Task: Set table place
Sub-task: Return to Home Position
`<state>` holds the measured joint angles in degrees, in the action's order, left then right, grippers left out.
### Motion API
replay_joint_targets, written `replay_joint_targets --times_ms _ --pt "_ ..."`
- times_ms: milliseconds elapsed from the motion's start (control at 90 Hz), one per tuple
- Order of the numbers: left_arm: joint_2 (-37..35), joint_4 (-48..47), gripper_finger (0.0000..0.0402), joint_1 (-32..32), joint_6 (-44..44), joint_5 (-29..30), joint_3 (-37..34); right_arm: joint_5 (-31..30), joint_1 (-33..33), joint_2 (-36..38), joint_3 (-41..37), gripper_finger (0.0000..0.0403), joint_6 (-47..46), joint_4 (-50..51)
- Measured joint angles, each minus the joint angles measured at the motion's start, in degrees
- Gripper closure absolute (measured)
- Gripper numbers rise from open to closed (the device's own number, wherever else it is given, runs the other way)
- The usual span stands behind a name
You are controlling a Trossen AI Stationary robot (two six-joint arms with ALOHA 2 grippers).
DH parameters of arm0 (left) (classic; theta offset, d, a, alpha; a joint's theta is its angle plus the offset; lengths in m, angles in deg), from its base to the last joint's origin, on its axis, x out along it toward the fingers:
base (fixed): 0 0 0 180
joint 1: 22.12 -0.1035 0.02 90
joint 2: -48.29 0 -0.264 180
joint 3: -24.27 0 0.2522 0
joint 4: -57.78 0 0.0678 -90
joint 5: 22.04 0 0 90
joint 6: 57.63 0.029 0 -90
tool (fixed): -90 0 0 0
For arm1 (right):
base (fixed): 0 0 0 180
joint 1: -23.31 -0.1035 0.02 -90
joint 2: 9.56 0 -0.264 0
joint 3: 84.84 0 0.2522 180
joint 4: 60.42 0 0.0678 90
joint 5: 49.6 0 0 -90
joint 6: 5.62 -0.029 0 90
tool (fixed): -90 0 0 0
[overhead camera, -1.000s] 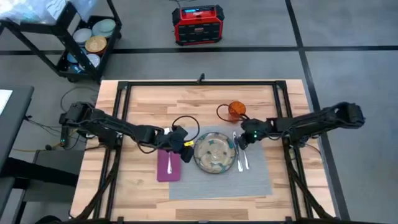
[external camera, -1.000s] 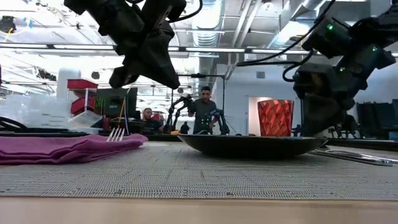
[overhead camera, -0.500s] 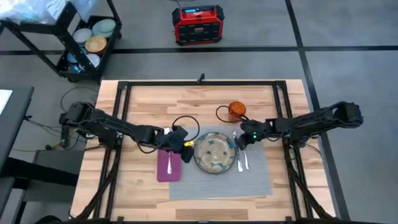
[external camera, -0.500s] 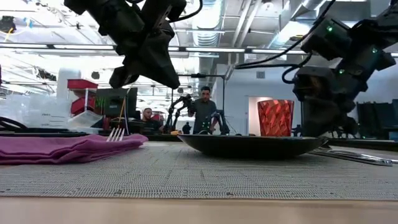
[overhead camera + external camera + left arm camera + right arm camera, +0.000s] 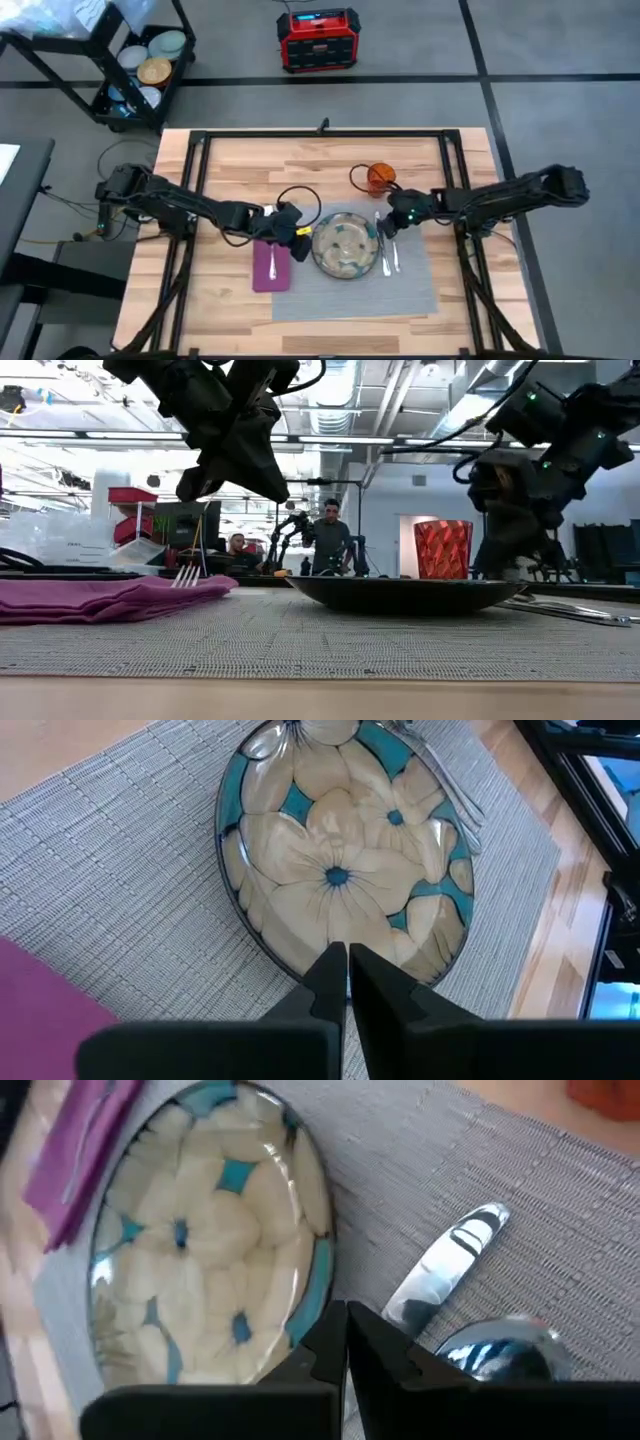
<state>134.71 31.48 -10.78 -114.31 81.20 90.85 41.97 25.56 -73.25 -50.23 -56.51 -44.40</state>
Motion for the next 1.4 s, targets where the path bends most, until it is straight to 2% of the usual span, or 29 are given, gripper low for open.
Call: replay_joint_targets --times_ms 144,267,367,467,578,733,844,922,1000,1100,1300,1400 --pt "-2.1 3.3 0.0401 0.4 5.3 0.0 -0.1 0.3 -2.7 7.7 0.0 0.0403 -0.5 -4.4" --pt "-6.0 15.2 0.0401 1.4 18.9 -0.3 -0.1 0.3 -5.0 16.7 0.0 0.0403 4.3 -15.2" --pt "-8.9 25.6 0.0401 1.0 26.1 -6.3 -1.5 0.3 -6.5 23.5 0.0 0.0403 9.3 -20.7" --pt "-10.0 32.7 0.0401 -0.7 26.4 -15.6 -3.3 0.1 -6.8 28.9 0.0 0.0403 10.0 -21.6" --pt "-10.7 43.1 0.0401 -1.0 26.0 -20.6 -7.0 -0.2 -7.0 33.3 0.0 0.0403 7.7 -21.6" --pt "-11.7 60.3 0.0401 -1.1 23.3 -18.9 -16.9 -1.6 -10.8 39.5 -2.8 0.0403 14.7 -24.4" --pt "-11.8 75.0 0.0401 -1.2 19.1 -15.3 -25.6 -9.0 -13.0 46.7 -8.5 0.0403 14.3 -26.6" --pt "-11.8 81.5 0.0401 -1.3 16.3 -14.0 -29.9 -12.2 -13.4 50.6 -12.3 0.0403 13.7 -31.9" --pt "-11.8 82.2 0.0402 -1.4 12.1 -13.2 -32.4 -12.5 -13.3 53.7 -14.1 0.0403 13.8 -34.6" --pt "-11.8 79.1 0.0401 -1.3 3.7 -13.3 -33.7 -13.9 -12.5 56.4 -14.4 0.0403 10.9 -30.8" --pt "-11.8 60.9 0.0402 -1.2 -6.4 -13.2 -34.4 -13.5 -12.4 58.9 -14.4 0.0403 10.6 -14.5" --pt "-11.7 51.9 0.0402 -0.5 -16.7 -13.2 -34.4 -16.1 -12.4 58.8 -14.5 0.0403 12.7 -10.2"
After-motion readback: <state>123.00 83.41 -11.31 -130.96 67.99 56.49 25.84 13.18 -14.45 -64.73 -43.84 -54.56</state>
